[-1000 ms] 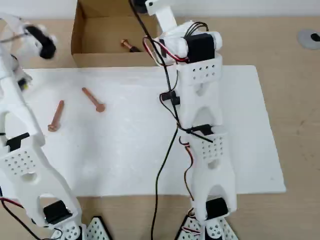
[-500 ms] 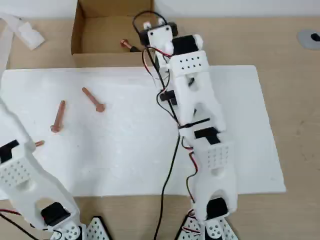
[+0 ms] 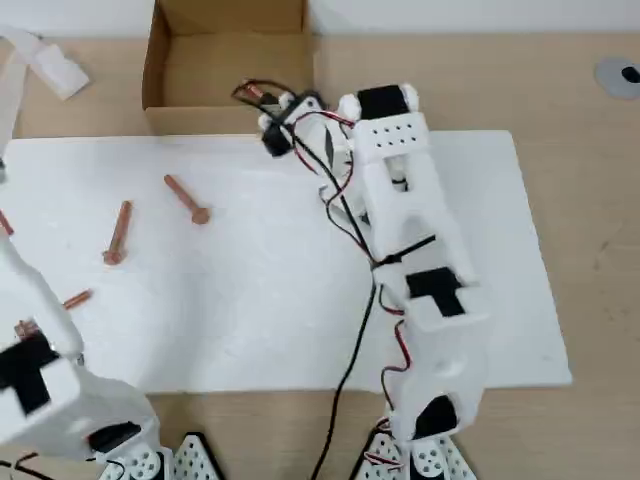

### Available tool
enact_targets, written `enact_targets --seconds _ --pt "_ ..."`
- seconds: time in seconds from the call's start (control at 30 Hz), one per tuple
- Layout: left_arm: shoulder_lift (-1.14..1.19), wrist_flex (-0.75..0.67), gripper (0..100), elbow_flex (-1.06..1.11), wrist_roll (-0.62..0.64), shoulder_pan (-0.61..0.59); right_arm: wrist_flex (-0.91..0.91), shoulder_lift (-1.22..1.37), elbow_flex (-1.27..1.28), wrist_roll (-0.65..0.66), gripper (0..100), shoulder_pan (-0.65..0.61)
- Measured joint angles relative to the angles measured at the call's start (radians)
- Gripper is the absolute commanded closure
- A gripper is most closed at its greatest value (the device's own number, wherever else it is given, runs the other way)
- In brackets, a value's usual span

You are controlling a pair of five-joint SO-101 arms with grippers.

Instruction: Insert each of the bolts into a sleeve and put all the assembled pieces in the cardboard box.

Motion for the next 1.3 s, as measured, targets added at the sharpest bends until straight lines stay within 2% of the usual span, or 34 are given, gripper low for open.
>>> enact_targets --seconds 0.23,0.5,0.97,1.3 --pt "-0.133 -0.032 99 0.169 0.000 0.023 0.000 -0.026 0.060 0.104 72.6 0.068" --pt "-0.241 -0.124 99 0.345 0.002 0.025 -0.038 -0.026 0.130 0.230 72.7 0.064" --pt "-0.508 -0.359 99 0.721 -0.003 0.025 -0.127 0.098 0.146 0.238 72.7 0.064" --pt "-0.589 -0.407 99 0.810 -0.049 0.025 -0.118 0.249 0.021 0.238 72.7 0.066"
